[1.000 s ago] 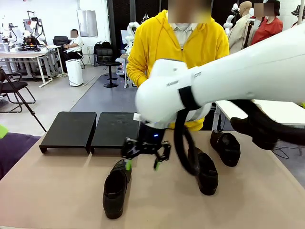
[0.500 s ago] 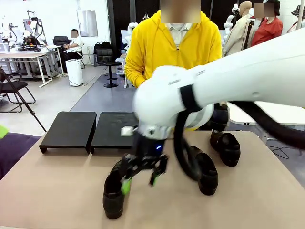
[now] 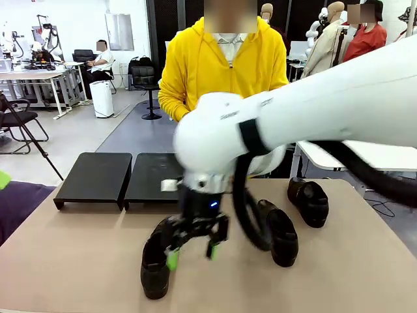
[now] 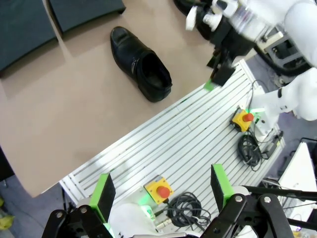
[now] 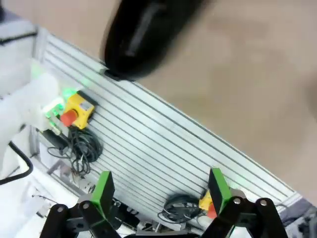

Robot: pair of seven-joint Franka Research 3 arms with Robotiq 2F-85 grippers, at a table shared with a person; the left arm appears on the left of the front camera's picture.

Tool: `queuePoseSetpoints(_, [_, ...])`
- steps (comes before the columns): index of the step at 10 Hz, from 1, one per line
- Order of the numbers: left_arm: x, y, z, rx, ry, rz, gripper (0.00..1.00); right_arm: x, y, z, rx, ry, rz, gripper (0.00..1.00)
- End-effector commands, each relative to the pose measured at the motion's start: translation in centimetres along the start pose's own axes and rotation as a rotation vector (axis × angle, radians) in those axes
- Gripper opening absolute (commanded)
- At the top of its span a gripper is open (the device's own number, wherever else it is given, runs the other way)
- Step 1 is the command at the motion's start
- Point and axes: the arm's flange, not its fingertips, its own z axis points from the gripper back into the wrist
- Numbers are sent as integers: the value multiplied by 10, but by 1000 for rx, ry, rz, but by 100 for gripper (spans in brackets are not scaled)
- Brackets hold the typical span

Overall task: Organize the shoes by placing them on the stand.
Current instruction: Pick up one Shoe and place it in the middle of the table.

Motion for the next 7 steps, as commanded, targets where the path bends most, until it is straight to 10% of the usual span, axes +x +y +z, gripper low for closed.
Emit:
queuePoseSetpoints(1, [0, 0, 1, -18, -3, -13, 100, -54, -53, 42, 36, 43, -78, 100])
queuePoseSetpoints(7, [0, 0, 1, -18, -3, -13, 100, -223, -278, 138, 264, -23, -219, 100])
